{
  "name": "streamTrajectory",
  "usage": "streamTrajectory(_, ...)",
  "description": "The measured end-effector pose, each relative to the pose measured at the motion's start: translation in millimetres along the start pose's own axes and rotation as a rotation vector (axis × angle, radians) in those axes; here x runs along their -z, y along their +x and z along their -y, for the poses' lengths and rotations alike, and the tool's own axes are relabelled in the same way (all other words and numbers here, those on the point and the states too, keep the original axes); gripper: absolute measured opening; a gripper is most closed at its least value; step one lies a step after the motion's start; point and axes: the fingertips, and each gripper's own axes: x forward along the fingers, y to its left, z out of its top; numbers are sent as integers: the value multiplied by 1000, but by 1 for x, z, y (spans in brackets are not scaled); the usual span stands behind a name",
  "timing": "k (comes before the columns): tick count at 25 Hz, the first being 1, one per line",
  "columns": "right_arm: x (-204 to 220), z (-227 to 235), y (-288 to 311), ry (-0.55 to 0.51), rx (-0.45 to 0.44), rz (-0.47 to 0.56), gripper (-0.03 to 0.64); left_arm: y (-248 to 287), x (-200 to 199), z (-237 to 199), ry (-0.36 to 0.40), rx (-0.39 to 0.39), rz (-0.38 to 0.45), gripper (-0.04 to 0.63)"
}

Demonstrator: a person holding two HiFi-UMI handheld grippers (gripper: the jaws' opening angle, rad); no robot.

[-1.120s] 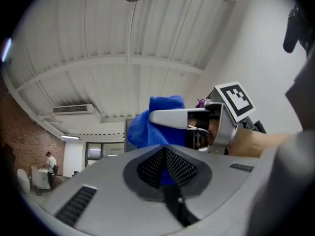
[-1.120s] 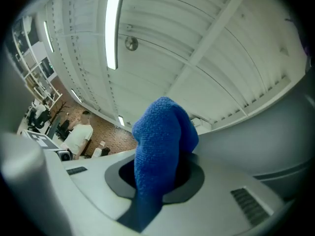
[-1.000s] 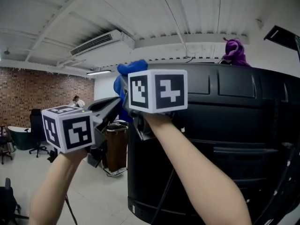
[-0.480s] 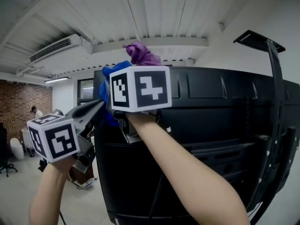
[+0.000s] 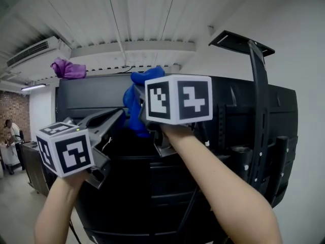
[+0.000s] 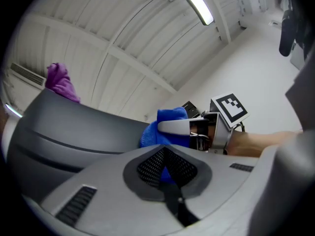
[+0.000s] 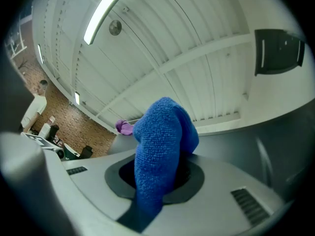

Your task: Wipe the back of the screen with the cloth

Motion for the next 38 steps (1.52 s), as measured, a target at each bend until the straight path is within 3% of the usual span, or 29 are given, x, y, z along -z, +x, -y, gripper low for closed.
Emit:
streamTrajectory(5, -2, 62, -45, -66, 139, -27, 61, 34, 6, 34, 1, 63, 10, 8)
streamTrajectory(12, -5, 105, -85, -93, 268, -60, 61, 46, 10, 55, -8, 102, 14, 8)
streamTrajectory(18, -2, 110, -95, -54, 289, -57, 61, 33, 15, 53, -26, 102, 4, 8)
streamTrajectory(22, -6, 79, -86, -55, 222, -30, 63, 17, 15, 38, -23, 79, -1, 6)
streamTrajectory(28, -14, -23, -46, -68, -5, 30, 63, -23, 23, 8, -7, 14, -29, 8)
streamTrajectory(33, -6, -114, -9, -20, -195, 62, 63, -73, 17, -27, 27, -82, -41, 8)
streamTrajectory(38, 27, -176, 37, 57, -312, 11, 63, -123, 23, -68, 74, -205, -97, 6)
